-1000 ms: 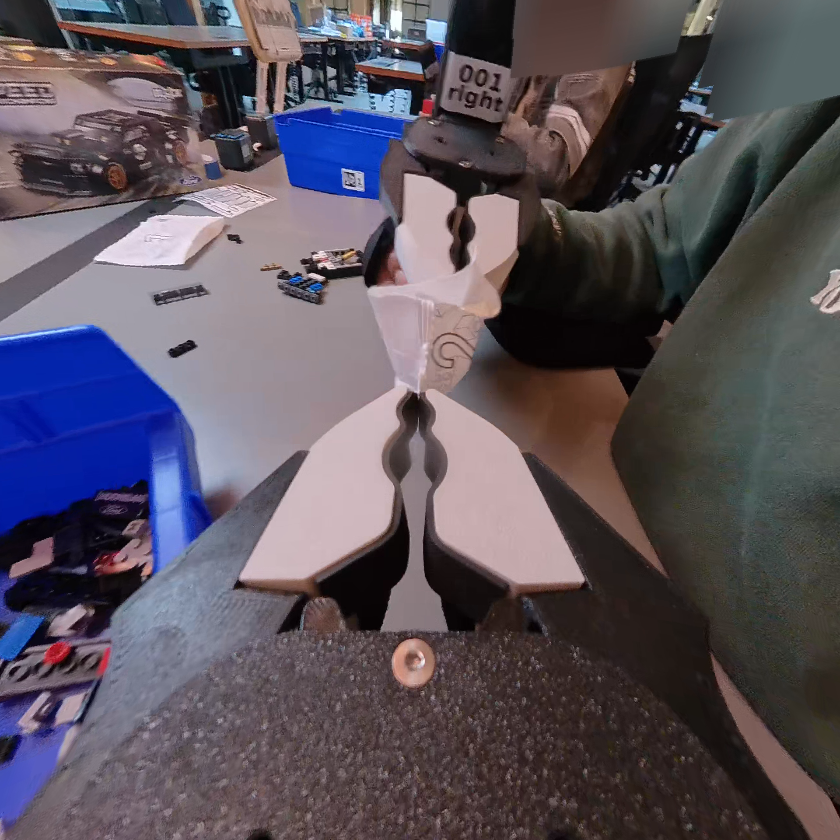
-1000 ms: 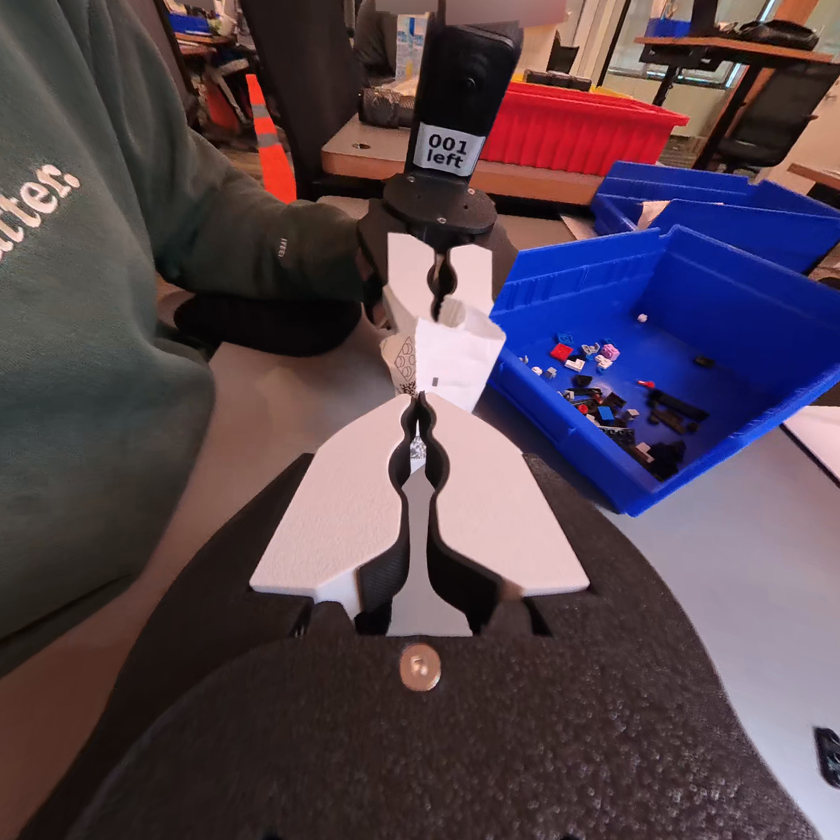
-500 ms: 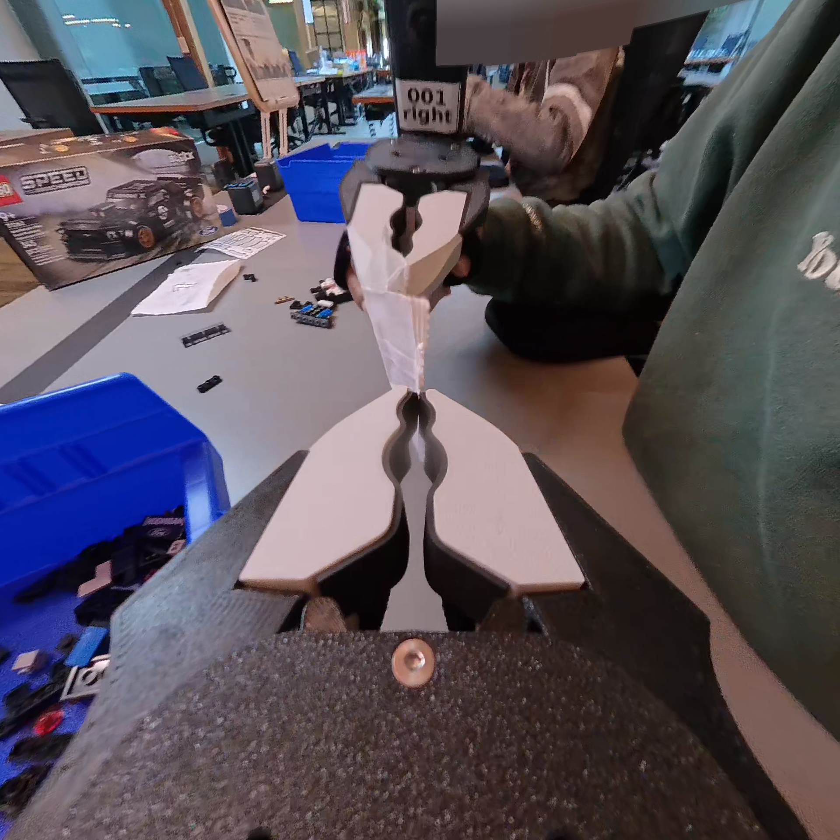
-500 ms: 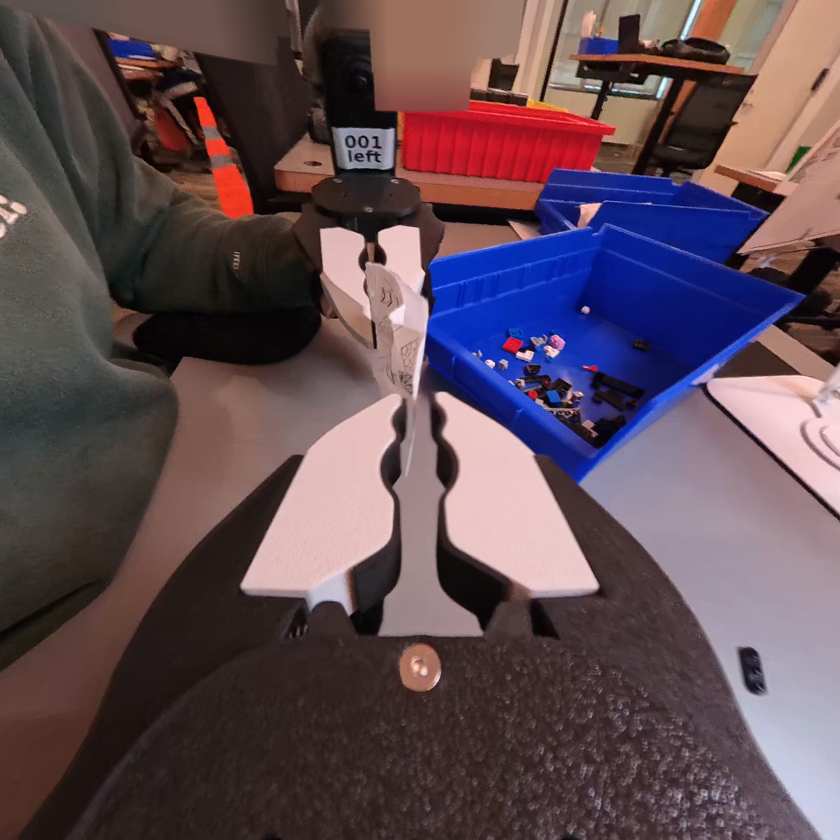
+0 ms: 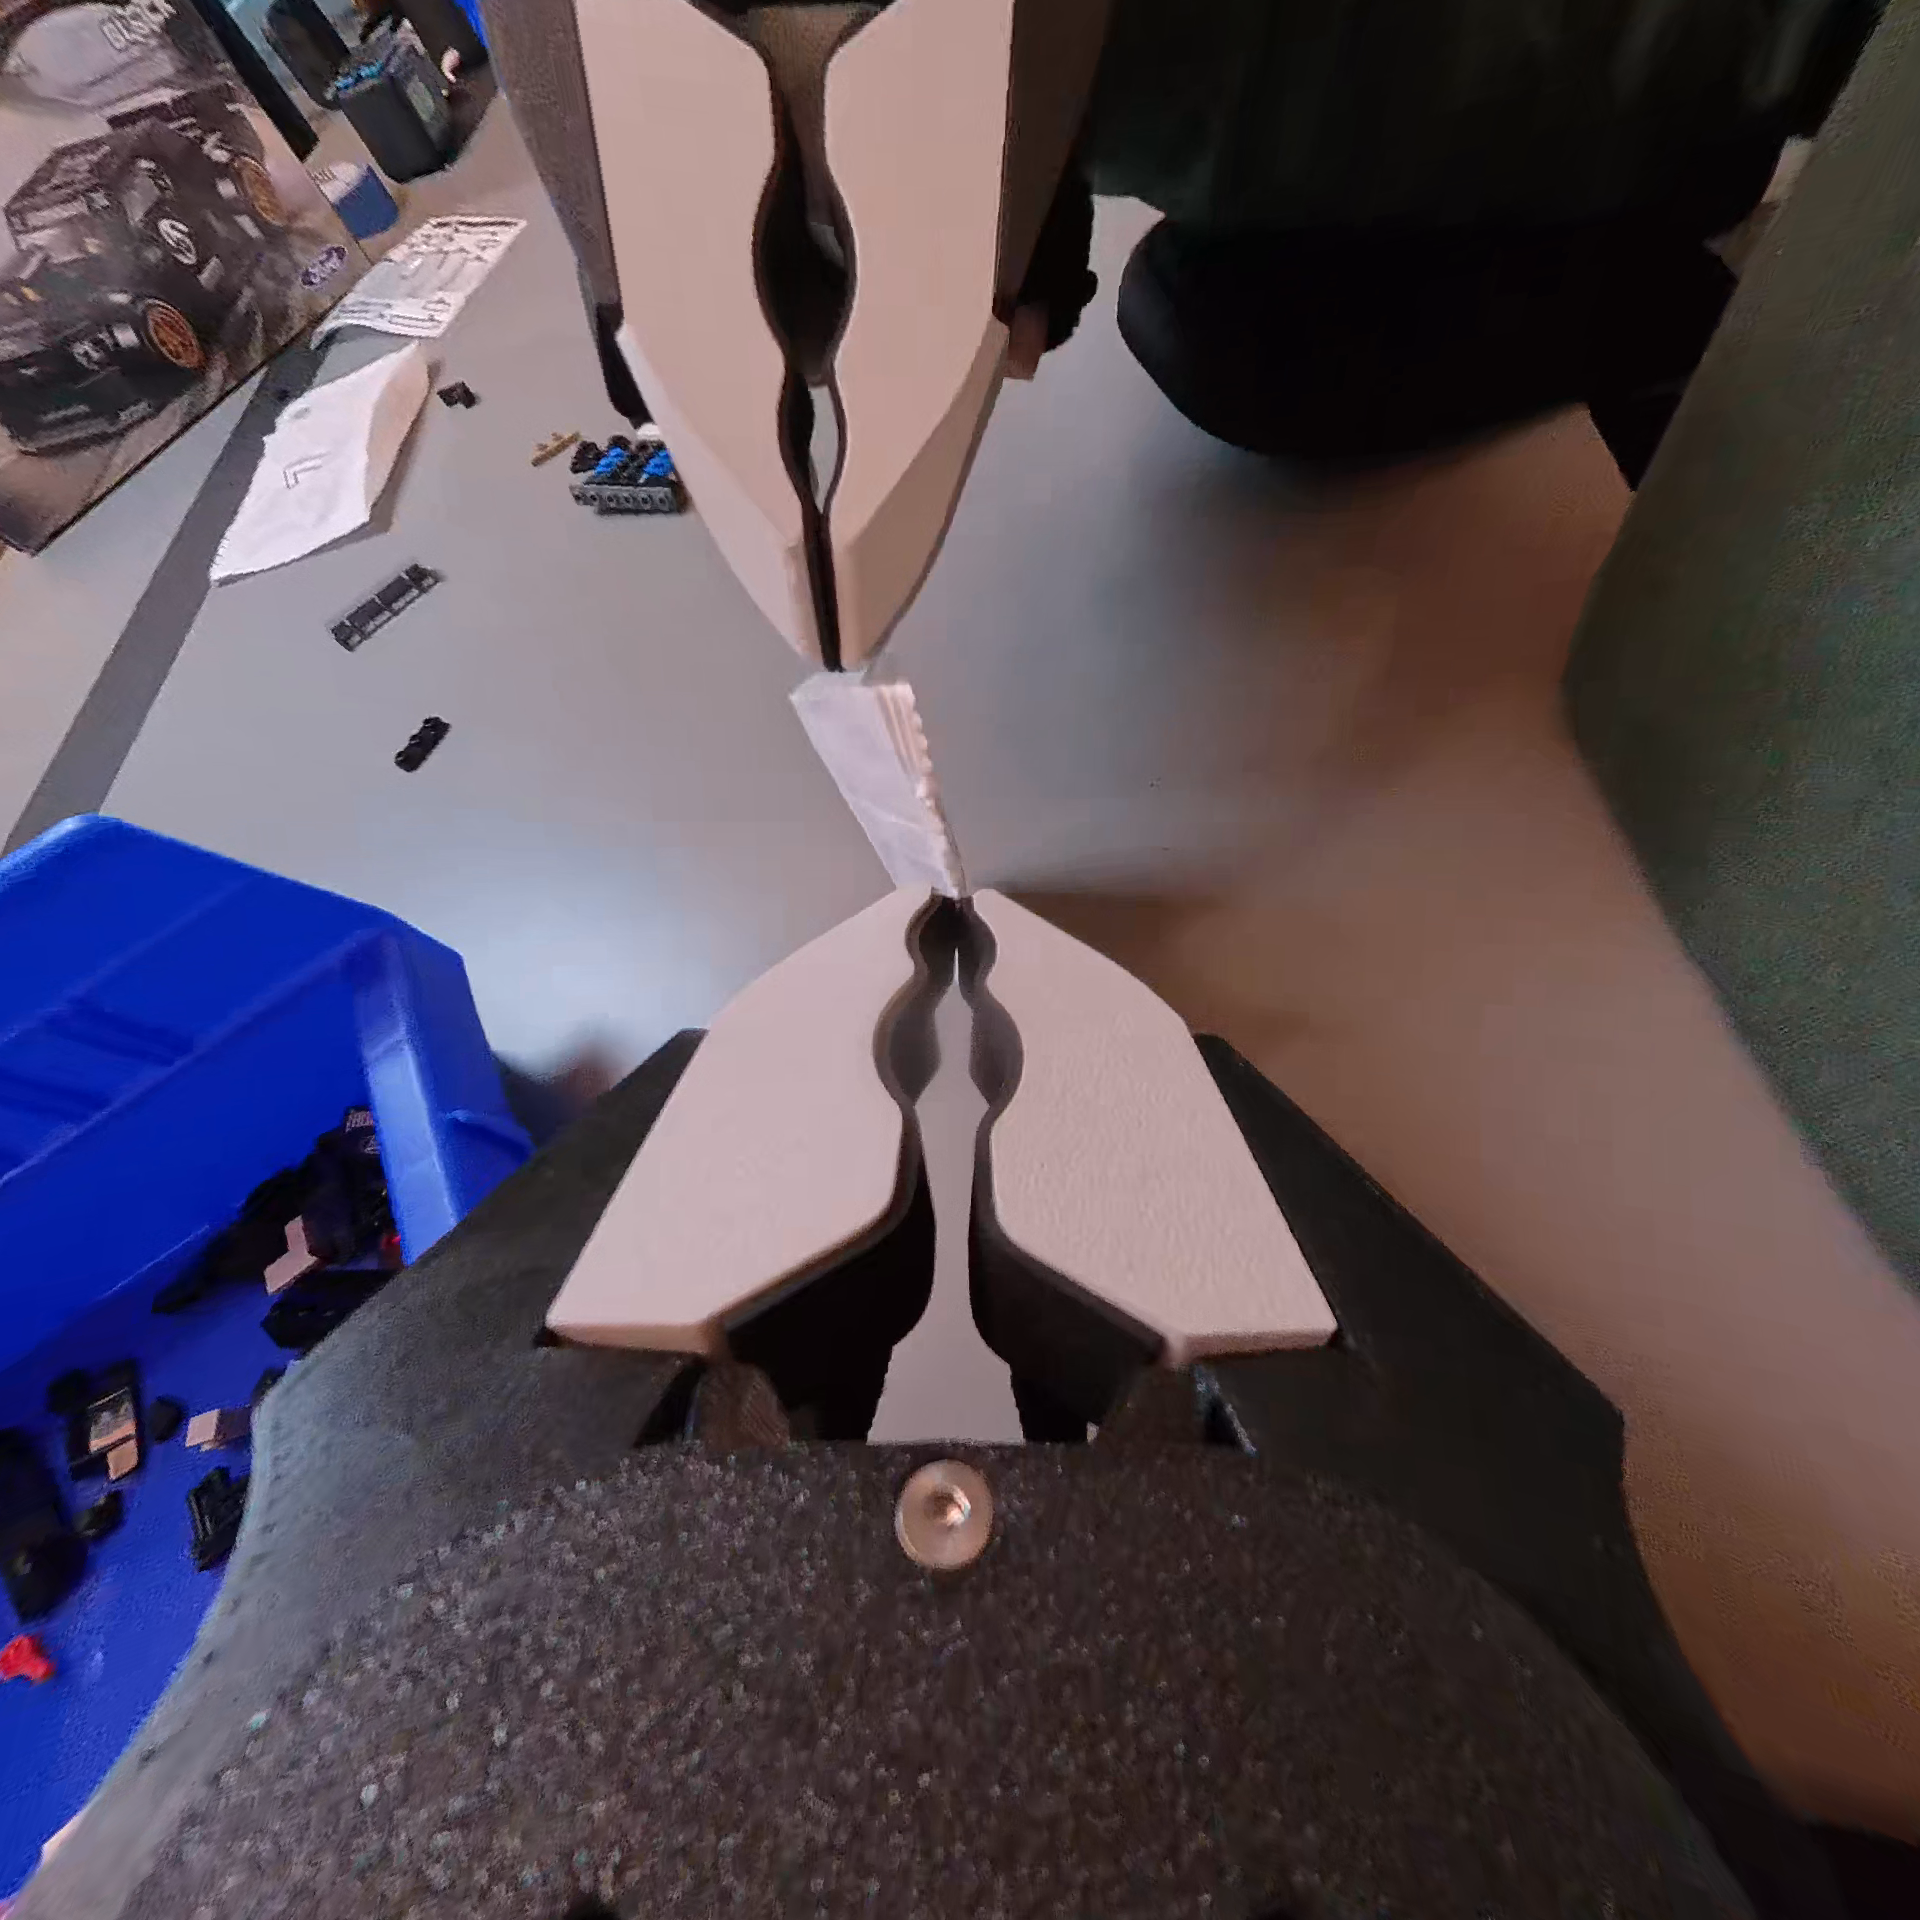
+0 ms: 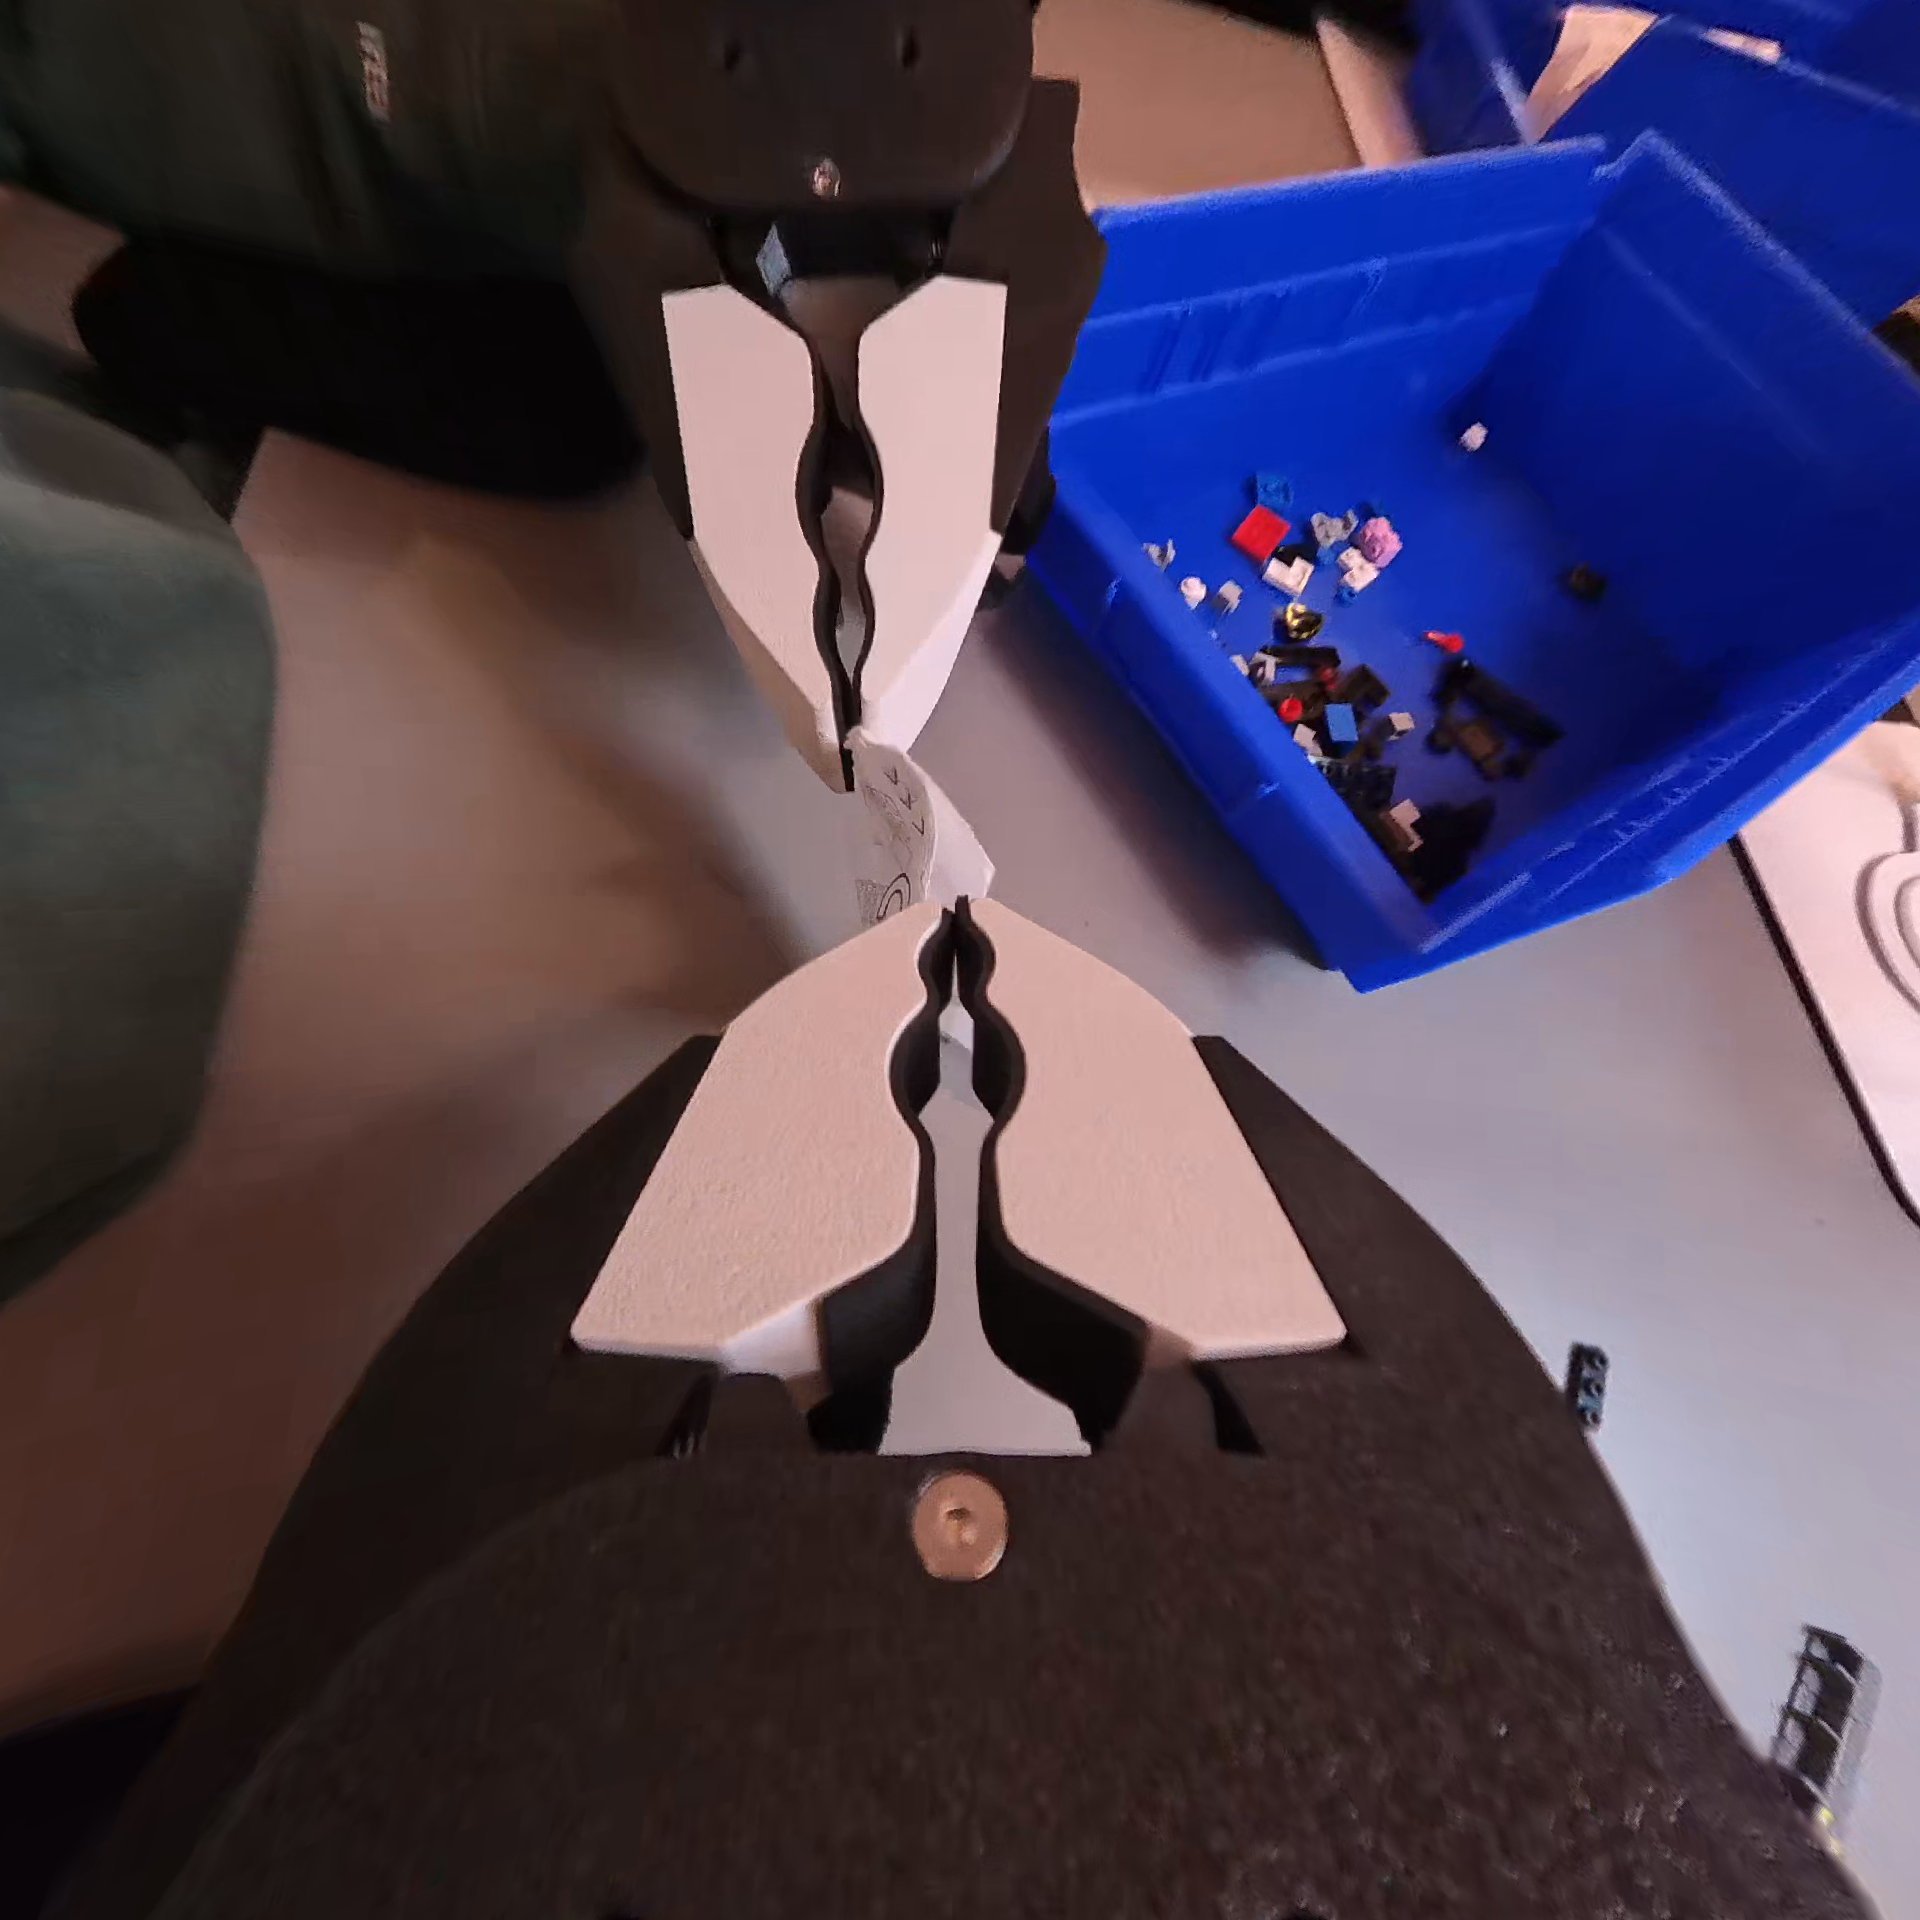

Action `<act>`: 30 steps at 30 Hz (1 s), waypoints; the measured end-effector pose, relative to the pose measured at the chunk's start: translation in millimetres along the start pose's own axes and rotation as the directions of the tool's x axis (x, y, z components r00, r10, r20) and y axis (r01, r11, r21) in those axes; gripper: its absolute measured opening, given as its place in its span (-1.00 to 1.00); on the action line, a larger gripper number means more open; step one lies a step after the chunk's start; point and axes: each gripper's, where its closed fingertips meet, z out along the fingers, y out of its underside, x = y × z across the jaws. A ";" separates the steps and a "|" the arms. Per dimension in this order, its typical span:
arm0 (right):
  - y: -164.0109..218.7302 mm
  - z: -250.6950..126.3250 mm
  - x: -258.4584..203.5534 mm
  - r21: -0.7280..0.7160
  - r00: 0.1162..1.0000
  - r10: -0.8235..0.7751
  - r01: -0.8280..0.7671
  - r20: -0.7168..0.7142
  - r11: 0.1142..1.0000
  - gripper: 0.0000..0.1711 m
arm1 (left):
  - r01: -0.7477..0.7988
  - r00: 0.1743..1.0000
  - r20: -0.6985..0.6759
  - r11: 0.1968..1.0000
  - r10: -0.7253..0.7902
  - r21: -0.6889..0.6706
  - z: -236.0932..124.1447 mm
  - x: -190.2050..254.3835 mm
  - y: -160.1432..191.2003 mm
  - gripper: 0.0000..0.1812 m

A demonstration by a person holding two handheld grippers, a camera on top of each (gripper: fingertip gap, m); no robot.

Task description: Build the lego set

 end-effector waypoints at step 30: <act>16.0 41.5 -19.8 -0.116 0.985 -0.171 0.173 0.025 0.978 -0.90 | 0.006 1.000 0.016 0.998 -0.005 -0.070 10.1 1.1 9.8 -1.00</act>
